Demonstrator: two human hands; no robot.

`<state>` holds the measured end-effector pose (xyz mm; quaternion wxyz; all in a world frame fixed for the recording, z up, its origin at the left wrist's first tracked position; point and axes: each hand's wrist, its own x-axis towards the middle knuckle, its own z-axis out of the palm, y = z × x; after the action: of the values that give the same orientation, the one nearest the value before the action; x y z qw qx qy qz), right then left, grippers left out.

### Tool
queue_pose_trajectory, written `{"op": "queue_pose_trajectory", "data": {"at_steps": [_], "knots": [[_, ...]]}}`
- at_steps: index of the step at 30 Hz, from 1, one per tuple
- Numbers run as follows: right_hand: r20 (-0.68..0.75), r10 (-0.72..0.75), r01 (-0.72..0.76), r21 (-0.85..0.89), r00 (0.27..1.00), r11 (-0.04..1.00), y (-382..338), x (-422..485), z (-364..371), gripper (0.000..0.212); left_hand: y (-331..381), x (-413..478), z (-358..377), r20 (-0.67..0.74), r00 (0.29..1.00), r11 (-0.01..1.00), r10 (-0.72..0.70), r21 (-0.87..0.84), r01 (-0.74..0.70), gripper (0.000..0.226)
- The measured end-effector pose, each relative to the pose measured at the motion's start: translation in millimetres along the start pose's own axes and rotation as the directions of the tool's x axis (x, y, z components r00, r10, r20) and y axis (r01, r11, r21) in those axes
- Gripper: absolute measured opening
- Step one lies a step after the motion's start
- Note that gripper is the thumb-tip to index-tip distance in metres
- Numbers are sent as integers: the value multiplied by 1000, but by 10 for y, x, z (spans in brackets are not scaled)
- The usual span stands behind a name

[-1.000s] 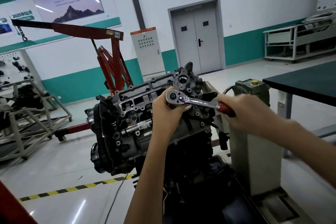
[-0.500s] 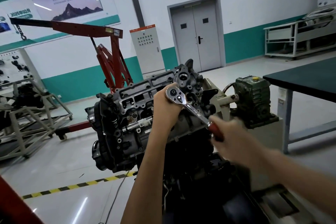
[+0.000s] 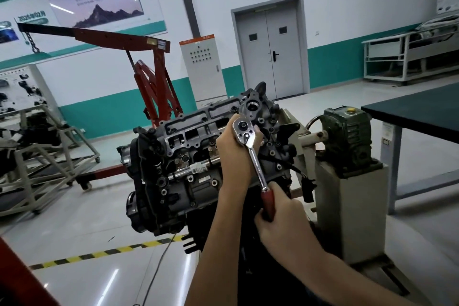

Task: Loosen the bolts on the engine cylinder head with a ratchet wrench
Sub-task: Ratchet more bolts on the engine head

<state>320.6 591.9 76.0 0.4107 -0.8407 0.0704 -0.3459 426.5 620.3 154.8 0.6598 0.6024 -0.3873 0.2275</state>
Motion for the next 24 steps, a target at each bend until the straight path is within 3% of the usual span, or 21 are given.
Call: {"op": "queue_pose_trajectory", "data": {"at_steps": [3, 6, 9, 11, 13, 16, 20, 24], "knots": [[39, -33, 34, -25, 999, 999, -20, 40, -58, 29, -37, 67, -98, 73, 996, 998, -54, 21, 53, 36], [176, -113, 151, -222, 978, 963, 154, 267, -528, 27, -47, 120, -153, 145, 986, 993, -82, 91, 69, 43], [249, -221, 327, -561, 943, 761, 235, 679, -1058, 24, 2, 132, -172, 214, 975, 996, -62, 80, 45, 43], [241, -327, 402, -647, 914, 648, 151, 934, -1282, 23, 18, 156, -212, 253, 966, 998, -59, 50, 48, 40], [242, -354, 419, -672, 903, 611, 75, 1035, -1331, 20, 33, 167, -257, 285, 957, 998, -61, 35, 53, 40], [219, -244, 328, -615, 945, 717, 180, 836, -1154, 22, 9, 142, -283, 295, 955, 998, -19, 57, 3, 39], [122, -141, 164, -206, 982, 965, 104, 266, -561, 32, 6, 78, -159, 155, 988, 993, 26, 107, -43, 40], [4, -45, 45, 53, 999, 998, -58, 11, -37, 30, 23, 60, -47, 66, 997, 998, -32, 48, 29, 42]]}}
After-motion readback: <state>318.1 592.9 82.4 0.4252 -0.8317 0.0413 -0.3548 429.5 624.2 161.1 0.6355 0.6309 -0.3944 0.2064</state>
